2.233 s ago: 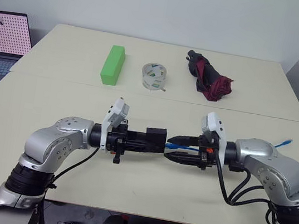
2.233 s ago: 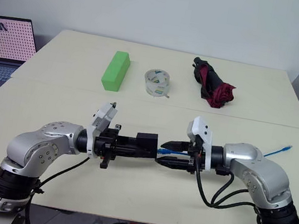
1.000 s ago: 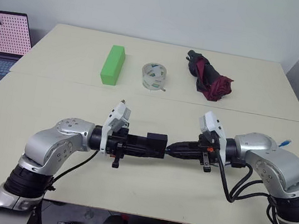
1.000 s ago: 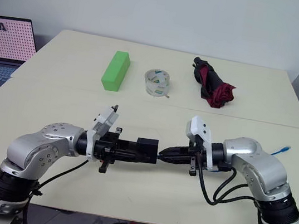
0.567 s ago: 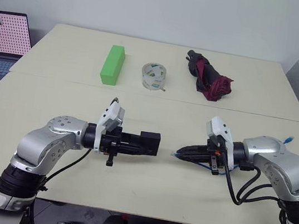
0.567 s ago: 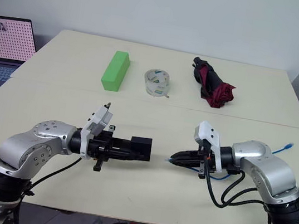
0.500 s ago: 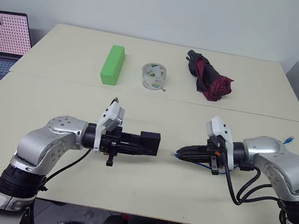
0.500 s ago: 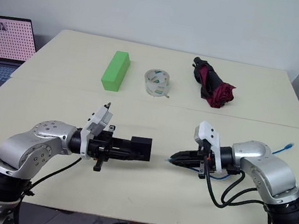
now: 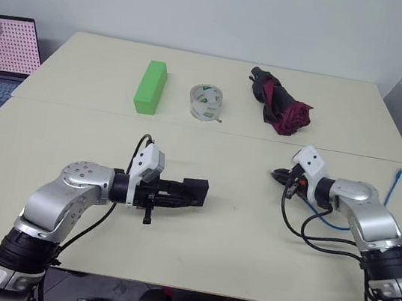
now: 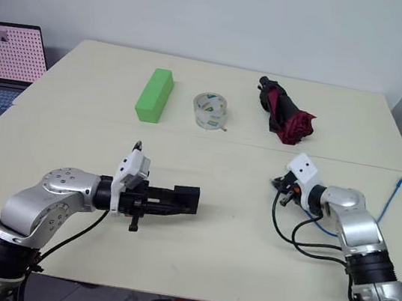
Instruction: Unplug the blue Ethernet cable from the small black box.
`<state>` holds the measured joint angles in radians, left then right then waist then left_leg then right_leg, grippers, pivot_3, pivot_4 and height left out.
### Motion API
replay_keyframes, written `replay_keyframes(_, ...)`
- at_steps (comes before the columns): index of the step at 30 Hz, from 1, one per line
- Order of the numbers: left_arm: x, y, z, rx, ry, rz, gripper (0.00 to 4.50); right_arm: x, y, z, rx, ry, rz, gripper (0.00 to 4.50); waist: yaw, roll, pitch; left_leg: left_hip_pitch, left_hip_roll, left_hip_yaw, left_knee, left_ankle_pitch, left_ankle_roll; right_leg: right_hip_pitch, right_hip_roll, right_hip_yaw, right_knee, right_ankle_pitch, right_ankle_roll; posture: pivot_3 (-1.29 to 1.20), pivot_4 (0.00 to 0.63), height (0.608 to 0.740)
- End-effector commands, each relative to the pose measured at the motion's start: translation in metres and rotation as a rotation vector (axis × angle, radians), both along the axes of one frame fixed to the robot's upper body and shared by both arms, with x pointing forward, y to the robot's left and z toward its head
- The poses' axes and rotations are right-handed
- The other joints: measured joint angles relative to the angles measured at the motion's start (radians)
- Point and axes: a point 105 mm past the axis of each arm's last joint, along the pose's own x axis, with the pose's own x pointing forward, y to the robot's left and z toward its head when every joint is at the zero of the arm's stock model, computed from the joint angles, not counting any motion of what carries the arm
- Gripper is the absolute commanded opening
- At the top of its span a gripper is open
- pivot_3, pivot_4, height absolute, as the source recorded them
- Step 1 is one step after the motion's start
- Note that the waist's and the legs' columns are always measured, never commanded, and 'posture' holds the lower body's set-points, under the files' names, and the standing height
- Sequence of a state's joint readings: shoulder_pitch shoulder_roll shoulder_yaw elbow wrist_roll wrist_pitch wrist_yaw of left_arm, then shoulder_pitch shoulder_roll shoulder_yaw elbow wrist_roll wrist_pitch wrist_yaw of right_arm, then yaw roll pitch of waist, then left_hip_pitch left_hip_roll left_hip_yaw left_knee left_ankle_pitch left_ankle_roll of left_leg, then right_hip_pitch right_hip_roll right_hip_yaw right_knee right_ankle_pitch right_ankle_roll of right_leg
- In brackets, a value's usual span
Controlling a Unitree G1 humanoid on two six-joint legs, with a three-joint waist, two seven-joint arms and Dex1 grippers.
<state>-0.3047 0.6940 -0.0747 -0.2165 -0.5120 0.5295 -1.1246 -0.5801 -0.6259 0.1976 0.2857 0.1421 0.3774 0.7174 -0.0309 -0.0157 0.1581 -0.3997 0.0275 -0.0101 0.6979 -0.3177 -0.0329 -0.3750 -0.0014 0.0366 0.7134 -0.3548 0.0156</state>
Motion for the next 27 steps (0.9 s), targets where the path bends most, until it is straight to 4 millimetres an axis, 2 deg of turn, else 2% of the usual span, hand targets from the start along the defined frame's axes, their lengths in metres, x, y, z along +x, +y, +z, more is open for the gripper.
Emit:
replay_keyframes(1, 0.006, 0.003, 0.005, 0.001, -0.069, 0.038, 0.77, 0.009, -0.011, 0.013, 0.004, -0.054, -0.057, 0.83, 0.000, 0.000, 0.000, 0.000, 0.000, 0.000, 0.000, 0.000, 0.000, 0.000, 0.000, 0.000, 0.000, 0.000, 0.000, 0.00, 0.150, 0.740)
replay_keyframes(3, 0.010, 0.005, 0.005, 0.002, -0.086, 0.069, 0.77, 0.005, -0.009, 0.018, 0.038, -0.045, -0.039, 1.30, 0.002, 0.000, 0.000, 0.000, 0.000, 0.000, 0.000, 0.000, 0.000, 0.000, 0.000, 0.000, 0.000, 0.000, 0.000, 0.00, 0.150, 0.740)
replay_keyframes(5, 0.016, 0.008, 0.004, 0.005, -0.110, 0.119, 0.77, 0.001, -0.008, 0.028, 0.066, -0.046, -0.014, 1.95, 0.002, 0.000, 0.000, 0.000, 0.000, 0.000, 0.000, 0.000, 0.000, 0.000, 0.000, 0.000, 0.000, 0.000, 0.000, 0.00, 0.150, 0.740)
replay_keyframes(8, 0.030, 0.018, 0.005, 0.004, -0.163, 0.242, 0.77, -0.008, -0.005, 0.047, 0.092, -0.053, 0.042, 2.54, 0.002, 0.000, 0.000, 0.000, 0.000, 0.000, 0.000, 0.000, 0.000, 0.000, 0.000, 0.000, 0.000, 0.000, 0.000, 0.00, 0.150, 0.740)
replay_keyframes(12, 0.057, 0.040, 0.008, 0.009, -0.282, 0.475, 0.77, -0.031, 0.013, 0.067, 0.159, -0.036, 0.193, 3.61, 0.002, 0.000, 0.000, 0.000, 0.000, 0.000, 0.000, 0.000, 0.000, 0.000, 0.000, 0.000, 0.000, 0.000, 0.000, 0.00, 0.150, 0.740)
replay_keyframes(14, 0.075, 0.064, 0.010, 0.022, -0.374, 0.682, 0.77, -0.051, 0.037, 0.081, 0.213, -0.027, 0.336, 3.96, 0.002, 0.000, 0.000, 0.000, 0.000, -0.001, 0.000, 0.000, 0.000, 0.000, 0.000, -0.001, 0.000, 0.000, 0.000, 0.00, 0.150, 0.740)
replay_keyframes(17, 0.090, 0.104, 0.009, 0.020, -0.456, 0.950, 0.77, -0.075, 0.071, 0.092, 0.251, -0.021, 0.487, 3.96, 0.001, 0.000, 0.000, 0.000, 0.001, -0.001, 0.000, 0.000, 0.001, 0.000, 0.000, -0.002, 0.000, 0.000, 0.000, 0.00, 0.150, 0.740)
replay_keyframes(20, 0.095, 0.133, -0.001, 0.009, -0.467, 1.120, 0.77, -0.085, 0.094, 0.096, 0.258, -0.024, 0.552, 3.96, 0.000, 0.000, 0.000, 0.000, 0.001, -0.001, 0.000, -0.001, 0.003, 0.000, 0.000, -0.002, 0.000, 0.000, 0.000, 0.00, 0.150, 0.740)
replay_keyframes(27, 0.095, 0.149, -0.029, -0.002, -0.379, 1.224, 0.77, -0.088, 0.106, 0.093, 0.239, -0.009, 0.587, 3.96, 0.016, -0.002, -0.001, -0.001, -0.002, -0.002, 0.000, 0.000, 0.000, 0.000, -0.003, -0.004, -0.001, 0.000, 0.000, 0.00, 0.150, 0.740)
